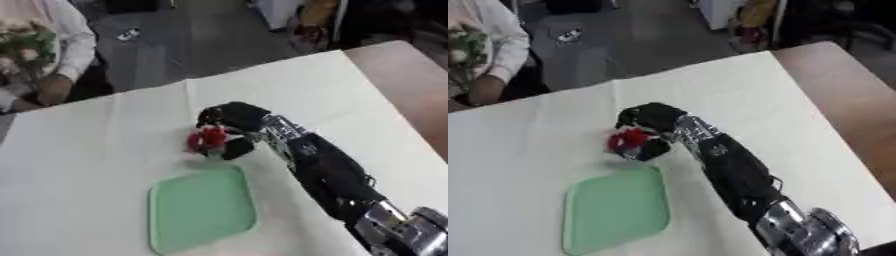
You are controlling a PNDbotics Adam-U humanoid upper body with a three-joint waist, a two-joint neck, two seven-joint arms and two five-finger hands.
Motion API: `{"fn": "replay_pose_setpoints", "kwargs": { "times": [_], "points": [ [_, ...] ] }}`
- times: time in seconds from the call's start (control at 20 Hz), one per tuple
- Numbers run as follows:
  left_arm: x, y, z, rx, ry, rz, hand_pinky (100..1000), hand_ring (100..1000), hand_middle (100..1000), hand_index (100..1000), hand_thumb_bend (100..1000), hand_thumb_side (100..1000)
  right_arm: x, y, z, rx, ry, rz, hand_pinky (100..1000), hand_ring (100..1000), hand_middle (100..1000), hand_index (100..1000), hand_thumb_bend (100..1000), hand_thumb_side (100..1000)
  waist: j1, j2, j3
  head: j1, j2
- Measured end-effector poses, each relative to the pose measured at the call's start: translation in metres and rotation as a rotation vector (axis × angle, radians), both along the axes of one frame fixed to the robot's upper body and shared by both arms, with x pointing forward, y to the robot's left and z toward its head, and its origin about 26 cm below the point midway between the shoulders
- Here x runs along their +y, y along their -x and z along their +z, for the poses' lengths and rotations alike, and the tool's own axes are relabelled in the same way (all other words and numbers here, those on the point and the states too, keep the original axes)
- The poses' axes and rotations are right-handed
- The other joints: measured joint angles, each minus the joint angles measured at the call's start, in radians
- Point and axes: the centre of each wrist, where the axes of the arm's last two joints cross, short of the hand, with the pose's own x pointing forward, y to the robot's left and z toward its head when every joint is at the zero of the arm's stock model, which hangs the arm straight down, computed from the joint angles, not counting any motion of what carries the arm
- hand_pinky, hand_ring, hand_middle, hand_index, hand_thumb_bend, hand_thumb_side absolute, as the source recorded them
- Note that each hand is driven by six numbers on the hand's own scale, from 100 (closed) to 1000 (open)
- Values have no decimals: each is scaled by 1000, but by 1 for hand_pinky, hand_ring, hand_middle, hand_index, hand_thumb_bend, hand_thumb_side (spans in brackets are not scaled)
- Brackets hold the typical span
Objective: Pick up objects on the table and place them in the box.
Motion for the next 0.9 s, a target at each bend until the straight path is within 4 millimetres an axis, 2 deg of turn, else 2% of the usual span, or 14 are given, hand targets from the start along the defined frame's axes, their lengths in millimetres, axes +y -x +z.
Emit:
{"fn": "replay_pose_setpoints", "kwargs": {
  "times": [0.25, 0.5, 0.9],
  "points": [
    [0, 0, 0, -1, 0, -1, 351, 530, 618, 738, 532, 683, 0, 0, 0, 8, 10, 6, 634, 771, 846, 872, 361, 936, 0, 1, 4, 1, 4],
    [-2, -1, 5, -19, 2, -10, 353, 531, 619, 738, 532, 682, -1, 0, 0, 8, 29, 15, 655, 779, 849, 875, 389, 938, -1, 16, 18, 1, 5],
    [-9, -1, 12, -48, 14, -41, 353, 532, 618, 738, 531, 682, -5, -2, 6, -11, 55, 8, 670, 801, 862, 884, 382, 933, -7, 35, 41, 0, -2]
  ]
}}
